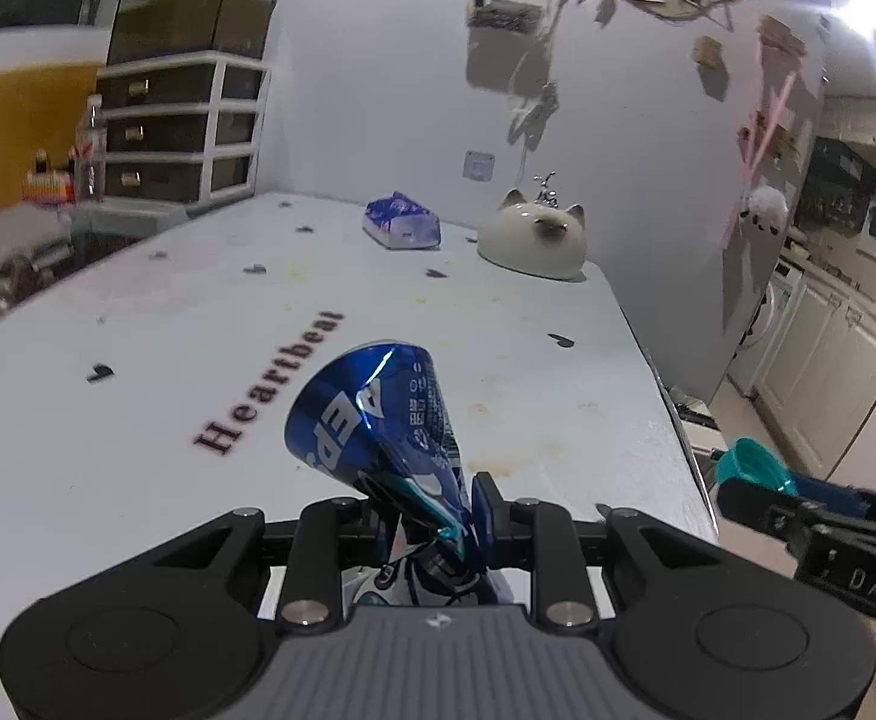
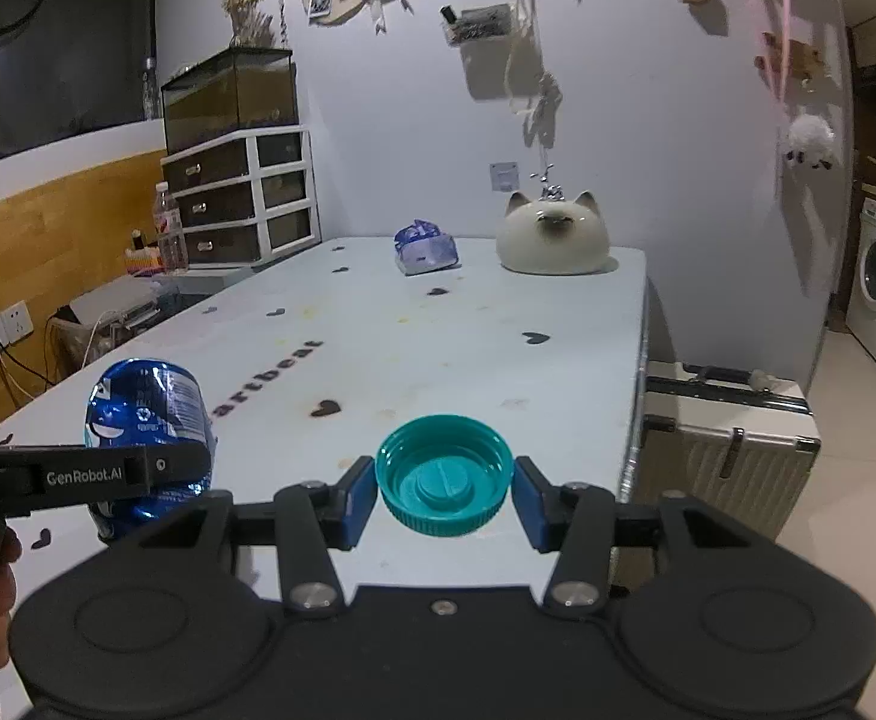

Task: Collect trash
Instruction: 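Carry the blue can and teal cap with both tools over the wastebasket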

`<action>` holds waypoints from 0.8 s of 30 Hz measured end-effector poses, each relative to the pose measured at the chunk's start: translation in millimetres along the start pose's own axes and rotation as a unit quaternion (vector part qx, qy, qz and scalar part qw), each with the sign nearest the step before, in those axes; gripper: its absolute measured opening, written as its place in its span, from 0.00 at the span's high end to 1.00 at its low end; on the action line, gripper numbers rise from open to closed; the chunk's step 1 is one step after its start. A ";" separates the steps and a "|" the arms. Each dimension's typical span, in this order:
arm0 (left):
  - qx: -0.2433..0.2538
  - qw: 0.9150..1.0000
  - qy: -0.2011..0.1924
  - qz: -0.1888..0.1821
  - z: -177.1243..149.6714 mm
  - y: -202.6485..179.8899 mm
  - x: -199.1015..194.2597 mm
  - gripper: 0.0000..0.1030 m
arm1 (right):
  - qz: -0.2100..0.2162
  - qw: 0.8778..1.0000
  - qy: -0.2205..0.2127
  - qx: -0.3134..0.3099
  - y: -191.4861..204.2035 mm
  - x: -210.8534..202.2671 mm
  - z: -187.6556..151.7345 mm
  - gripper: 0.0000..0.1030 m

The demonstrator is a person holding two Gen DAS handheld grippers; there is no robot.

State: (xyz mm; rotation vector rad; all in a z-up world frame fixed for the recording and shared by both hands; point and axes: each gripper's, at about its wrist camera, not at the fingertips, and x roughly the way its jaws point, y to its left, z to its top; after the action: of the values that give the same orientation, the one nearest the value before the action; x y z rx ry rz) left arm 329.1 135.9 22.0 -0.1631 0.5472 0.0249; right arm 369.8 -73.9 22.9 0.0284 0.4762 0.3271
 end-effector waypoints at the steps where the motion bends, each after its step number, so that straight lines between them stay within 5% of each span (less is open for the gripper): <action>1: 0.008 1.000 -0.003 0.003 -2.2 -4.4 -6.3 0.74 | -0.007 1.000 -0.001 0.000 -1.9 -5.0 -0.9 0.52; 24: 0.086 0.995 -0.030 -0.030 -59.5 -126.8 -91.9 0.74 | -0.088 0.995 -0.037 0.014 -76.0 -147.9 -43.6 0.52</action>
State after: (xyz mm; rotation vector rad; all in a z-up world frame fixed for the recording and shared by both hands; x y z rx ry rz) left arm 228.4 3.1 38.5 -0.0101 0.4810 -0.0763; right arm 249.1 -194.8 42.2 0.0262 0.4062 0.1452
